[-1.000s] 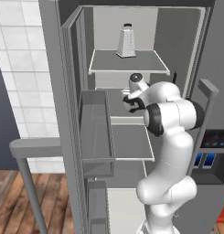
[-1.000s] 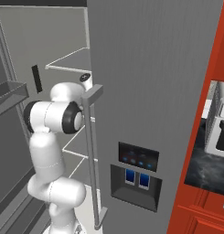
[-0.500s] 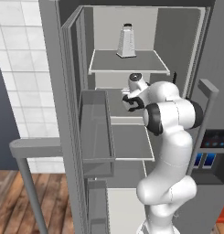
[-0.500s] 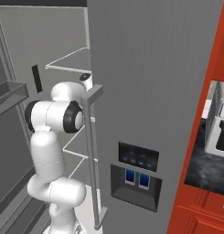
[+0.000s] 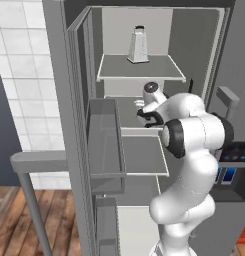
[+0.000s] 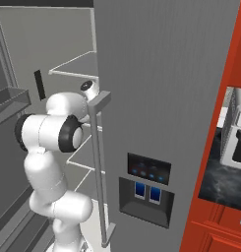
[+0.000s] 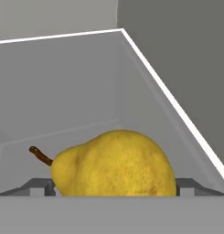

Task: Pick the pear and banana from the fridge and place them on the plate next to the blender to make a fruit smoothie.

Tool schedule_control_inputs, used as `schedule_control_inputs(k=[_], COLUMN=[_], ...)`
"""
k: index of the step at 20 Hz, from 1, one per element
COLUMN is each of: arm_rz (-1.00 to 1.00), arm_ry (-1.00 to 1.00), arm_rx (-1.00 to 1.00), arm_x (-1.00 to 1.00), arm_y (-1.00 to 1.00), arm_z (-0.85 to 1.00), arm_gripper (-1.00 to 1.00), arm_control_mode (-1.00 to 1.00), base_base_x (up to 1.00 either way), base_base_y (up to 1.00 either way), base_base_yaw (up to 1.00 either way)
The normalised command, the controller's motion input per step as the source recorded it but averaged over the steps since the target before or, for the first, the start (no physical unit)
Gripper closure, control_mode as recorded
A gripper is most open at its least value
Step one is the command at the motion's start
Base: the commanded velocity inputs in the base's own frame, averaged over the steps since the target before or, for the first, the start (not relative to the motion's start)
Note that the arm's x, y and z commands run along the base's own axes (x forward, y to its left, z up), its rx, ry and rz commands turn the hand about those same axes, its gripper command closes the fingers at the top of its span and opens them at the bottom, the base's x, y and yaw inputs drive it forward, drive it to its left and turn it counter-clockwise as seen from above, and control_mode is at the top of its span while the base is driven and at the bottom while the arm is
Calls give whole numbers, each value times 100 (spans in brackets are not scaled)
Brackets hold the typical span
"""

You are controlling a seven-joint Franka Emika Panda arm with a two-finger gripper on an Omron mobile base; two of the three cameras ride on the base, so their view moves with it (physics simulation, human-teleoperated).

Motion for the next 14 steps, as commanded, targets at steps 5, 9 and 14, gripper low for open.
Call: schedule_control_inputs(k=[5, 9, 14], arm_rz=[4, 10, 9], arm_ry=[-39, -40, -28], arm_rx=[-3, -13, -11], arm_x=[-100, -100, -100], arm_y=[20, 49, 53], arm_z=[10, 70, 98], arm_gripper=[100, 100, 100], arm_control_mode=[-100, -100, -100], base_base_x=[0, 0, 0], base_base_y=[0, 0, 0], base_base_yaw=[0, 0, 0])
